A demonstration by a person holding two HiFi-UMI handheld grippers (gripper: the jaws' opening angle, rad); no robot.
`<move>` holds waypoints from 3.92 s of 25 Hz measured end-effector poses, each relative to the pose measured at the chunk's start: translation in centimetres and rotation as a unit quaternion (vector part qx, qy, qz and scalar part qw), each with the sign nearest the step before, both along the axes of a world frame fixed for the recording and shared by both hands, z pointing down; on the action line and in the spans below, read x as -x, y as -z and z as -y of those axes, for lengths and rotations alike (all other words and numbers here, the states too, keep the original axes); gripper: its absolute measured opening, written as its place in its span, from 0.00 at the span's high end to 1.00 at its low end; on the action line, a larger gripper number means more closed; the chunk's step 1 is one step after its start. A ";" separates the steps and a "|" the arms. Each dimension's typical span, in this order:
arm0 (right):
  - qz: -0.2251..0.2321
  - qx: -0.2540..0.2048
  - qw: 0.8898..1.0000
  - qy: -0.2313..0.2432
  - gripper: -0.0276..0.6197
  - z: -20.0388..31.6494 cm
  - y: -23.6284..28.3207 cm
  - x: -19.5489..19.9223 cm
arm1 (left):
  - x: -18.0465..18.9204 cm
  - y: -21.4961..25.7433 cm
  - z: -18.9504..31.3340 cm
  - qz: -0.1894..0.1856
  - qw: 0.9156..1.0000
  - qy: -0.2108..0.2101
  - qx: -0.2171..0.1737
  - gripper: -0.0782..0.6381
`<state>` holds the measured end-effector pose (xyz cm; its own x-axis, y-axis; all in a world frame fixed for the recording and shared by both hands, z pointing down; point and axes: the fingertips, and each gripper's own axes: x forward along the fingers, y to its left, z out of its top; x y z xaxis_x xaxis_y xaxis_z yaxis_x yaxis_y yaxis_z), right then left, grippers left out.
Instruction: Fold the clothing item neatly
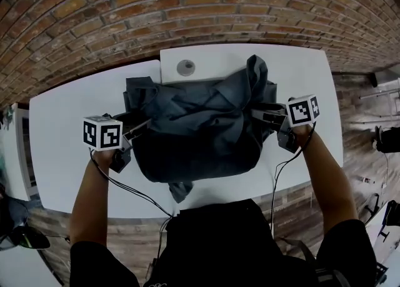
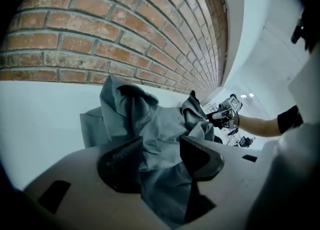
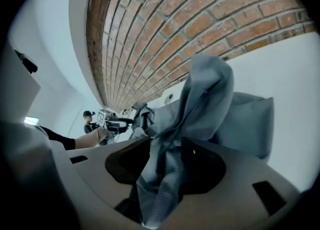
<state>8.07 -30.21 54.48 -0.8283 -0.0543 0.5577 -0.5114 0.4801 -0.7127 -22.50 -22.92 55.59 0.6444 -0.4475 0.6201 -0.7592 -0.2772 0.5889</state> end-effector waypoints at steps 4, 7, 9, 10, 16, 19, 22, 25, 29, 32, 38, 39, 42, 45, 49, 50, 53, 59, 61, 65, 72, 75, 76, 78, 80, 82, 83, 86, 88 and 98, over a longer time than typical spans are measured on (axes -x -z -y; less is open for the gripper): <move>-0.003 0.027 1.000 -0.010 0.69 -0.4 -1.3 3.2 | -0.9 -1.9 1.1 0.018 0.999 0.015 0.033 0.60; -0.042 0.032 0.998 -0.028 0.71 0.4 -2.6 3.9 | -1.1 -2.1 2.3 0.034 0.998 0.028 0.042 0.75; -0.035 0.023 0.998 -0.042 0.80 1.2 -2.0 4.4 | -1.1 -1.2 3.2 0.037 0.998 0.036 0.031 0.86; -0.029 0.014 0.998 -0.048 0.85 1.7 -1.5 4.6 | -1.1 -0.6 3.6 0.030 0.998 0.039 0.025 0.88; -0.026 -0.016 0.999 -0.038 0.91 3.4 0.3 5.6 | -1.8 1.1 4.8 -0.012 0.999 0.030 0.027 0.89; -0.038 -0.032 0.999 0.001 0.91 3.0 0.9 5.8 | -4.0 1.7 2.2 0.030 0.997 -0.070 0.005 0.82; -0.045 -0.037 0.998 0.014 0.91 2.7 0.8 5.3 | -7.0 0.6 -0.4 0.071 0.985 -0.158 -0.011 0.70; -0.046 -0.027 0.999 0.010 0.91 2.5 0.5 5.2 | -9.0 -0.9 -1.2 0.065 0.980 -0.186 0.001 0.67; -0.047 -0.022 0.998 0.018 0.91 2.5 0.4 5.3 | -9.9 -1.3 0.1 0.060 0.982 -0.176 -0.009 0.67; -0.051 -0.022 0.998 0.014 0.90 2.9 0.5 5.0 | -10.5 -1.9 1.1 0.066 0.983 -0.174 -0.009 0.67; -0.048 -0.033 0.998 -0.006 0.87 4.3 1.3 5.3 | -10.6 -2.6 1.4 0.075 0.981 -0.179 0.007 0.81; -0.047 -0.039 0.998 -0.007 0.87 4.6 1.4 5.5 | -10.3 -2.4 1.8 0.072 0.983 -0.169 0.005 0.83; -0.037 -0.049 0.998 -0.029 0.89 6.2 2.2 6.1 | -9.4 -1.5 3.4 0.052 0.989 -0.141 0.006 0.85; -0.024 -0.052 0.997 -0.058 0.90 8.4 2.8 6.9 | -8.8 -0.2 5.3 0.051 0.990 -0.130 -0.005 0.85; -0.023 -0.044 0.993 -0.109 0.90 12.0 2.7 7.4 | -7.3 1.3 9.8 0.077 0.992 -0.087 -0.038 0.85; -0.022 -0.041 0.991 -0.129 0.90 13.1 2.7 7.4 | -6.9 1.8 11.3 0.079 0.993 -0.069 -0.045 0.85; -0.017 -0.044 0.981 -0.188 0.90 16.2 3.0 6.8 | -5.4 4.1 15.9 0.077 0.994 -0.006 -0.079 0.85; -0.038 -0.092 0.982 -0.161 0.70 17.2 3.5 6.0 | -3.8 7.7 19.6 0.039 0.989 0.057 -0.129 0.68; -0.052 -0.127 0.982 -0.132 0.70 15.8 3.8 5.7 | -3.9 7.8 18.2 0.034 0.989 0.045 -0.134 0.68; -0.031 -0.171 0.980 -0.092 0.70 11.1 4.9 5.4 | -3.6 6.9 13.3 0.047 0.988 0.032 -0.145 0.68; -0.058 -0.254 0.963 -0.077 0.95 0.5 4.9 3.0 | -3.8 5.6 2.8 0.016 0.985 0.096 -0.145 0.89; -0.033 -0.252 0.959 -0.122 0.95 -3.4 5.4 1.1 | -4.2 5.8 -1.4 -0.022 0.979 0.138 -0.151 0.89; -0.021 -0.252 0.957 -0.141 0.95 -4.4 5.7 0.5 | -4.2 6.0 -2.6 -0.025 0.975 0.152 -0.157 0.89; -0.004 -0.258 0.949 -0.179 0.96 -5.6 6.5 -0.9 | -4.2 6.6 -4.5 -0.026 0.968 0.184 -0.168 0.89; 0.012 -0.263 0.942 -0.208 0.96 -6.3 7.2 -2.2 | -4.5 7.2 -6.3 -0.037 0.961 0.212 -0.171 0.90; 0.028 -0.267 0.938 -0.220 0.96 -6.8 7.8 -2.7 | -5.1 7.7 -8.1 -0.042 0.958 0.226 -0.171 0.90; 0.035 -0.272 0.936 -0.219 0.96 -7.1 8.2 -2.8 | -5.5 8.0 -9.0 -0.036 0.957 0.229 -0.172 0.90; 0.045 -0.301 0.930 -0.206 0.96 -7.8 9.2 -3.3 | -6.2 9.3 -11.2 0.004 0.954 0.234 -0.186 0.90; 0.052 -0.313 0.928 -0.198 0.96 -8.2 9.7 -3.5 | -6.4 10.3 -12.4 0.026 0.950 0.241 -0.199 0.90; 0.064 -0.330 0.925 -0.178 0.96 -14.1 11.6 -4.1 | -6.9 12.6 -18.5 0.032 0.939 0.256 -0.228 0.90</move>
<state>12.12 -16.09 42.89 -0.7494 -0.6294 0.2054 -0.6525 0.6496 -0.3901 -15.57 -4.45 42.97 0.2409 -0.9168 0.3185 -0.8912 -0.0790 0.4467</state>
